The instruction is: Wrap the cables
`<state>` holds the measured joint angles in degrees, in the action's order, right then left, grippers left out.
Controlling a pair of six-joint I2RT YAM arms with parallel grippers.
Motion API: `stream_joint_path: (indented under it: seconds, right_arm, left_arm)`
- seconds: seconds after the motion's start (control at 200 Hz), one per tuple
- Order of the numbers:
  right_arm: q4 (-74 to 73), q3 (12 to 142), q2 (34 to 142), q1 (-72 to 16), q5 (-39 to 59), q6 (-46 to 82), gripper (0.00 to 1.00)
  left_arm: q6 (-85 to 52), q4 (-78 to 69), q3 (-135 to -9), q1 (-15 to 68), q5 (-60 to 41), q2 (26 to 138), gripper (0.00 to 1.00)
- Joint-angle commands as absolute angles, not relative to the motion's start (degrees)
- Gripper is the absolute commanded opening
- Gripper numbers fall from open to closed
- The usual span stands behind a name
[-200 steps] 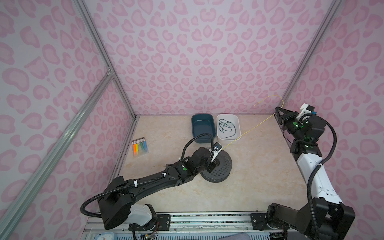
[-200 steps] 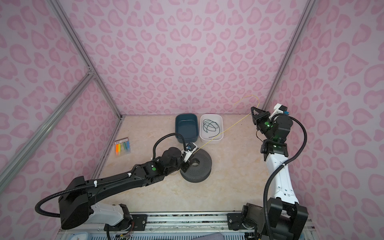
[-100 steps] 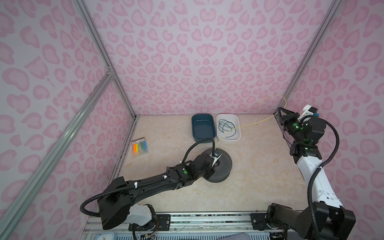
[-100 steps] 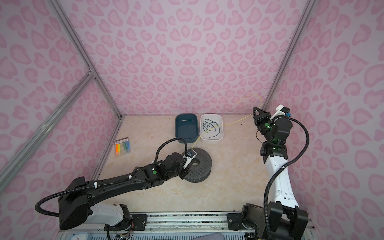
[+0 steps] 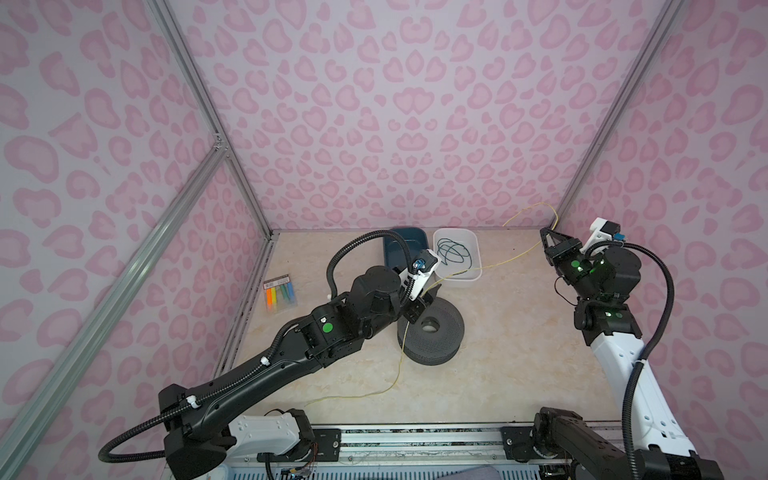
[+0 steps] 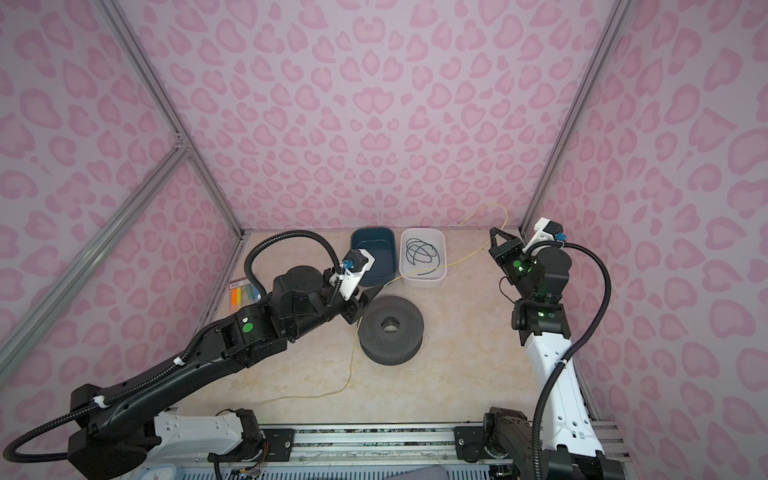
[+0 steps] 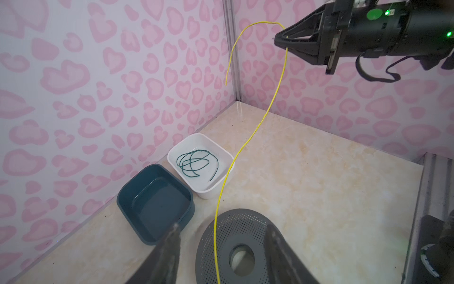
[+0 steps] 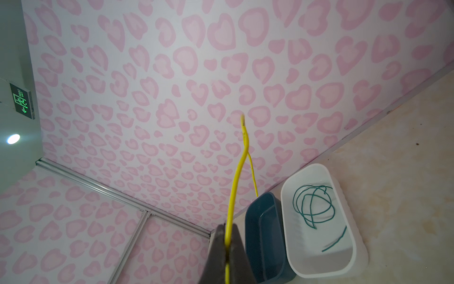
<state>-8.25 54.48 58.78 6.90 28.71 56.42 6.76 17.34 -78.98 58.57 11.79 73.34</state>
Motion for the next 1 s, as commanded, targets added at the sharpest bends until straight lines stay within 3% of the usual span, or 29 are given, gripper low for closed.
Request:
stream_joint_path:
  seconds: [0.0,0.14,0.415,0.625,0.835,0.92,0.995]
  right_arm:
    - [-7.25,53.64,58.23,3.47,26.56,54.87,0.00]
    - [-6.93,53.10,57.17,-0.88,25.82,55.72,0.00]
    - [-4.95,51.89,53.13,-4.99,26.14,56.74,0.00]
    - [-3.78,51.20,51.86,-6.65,25.81,56.26,0.00]
    - [-3.78,50.09,51.84,-7.25,25.87,56.23,0.00]
    - [-3.48,49.85,51.62,-7.37,26.22,56.04,0.00]
    - [-1.86,50.10,51.18,-7.39,26.59,54.94,0.00]
  left_arm:
    - [10.16,14.09,-84.81,58.60,3.58,80.36,0.57]
    - [12.18,7.40,-91.81,59.05,-3.52,91.86,0.57]
    - [18.77,-3.26,-94.19,60.17,-0.91,101.81,0.51]
    - [21.54,-8.28,-92.61,60.20,2.77,103.07,0.37]
    - [21.71,-9.24,-92.11,60.21,3.66,103.49,0.17]
    - [21.81,-9.23,-91.94,60.22,4.17,103.38,0.04]
    - [22.06,-9.23,-90.77,60.25,4.09,102.72,0.03]
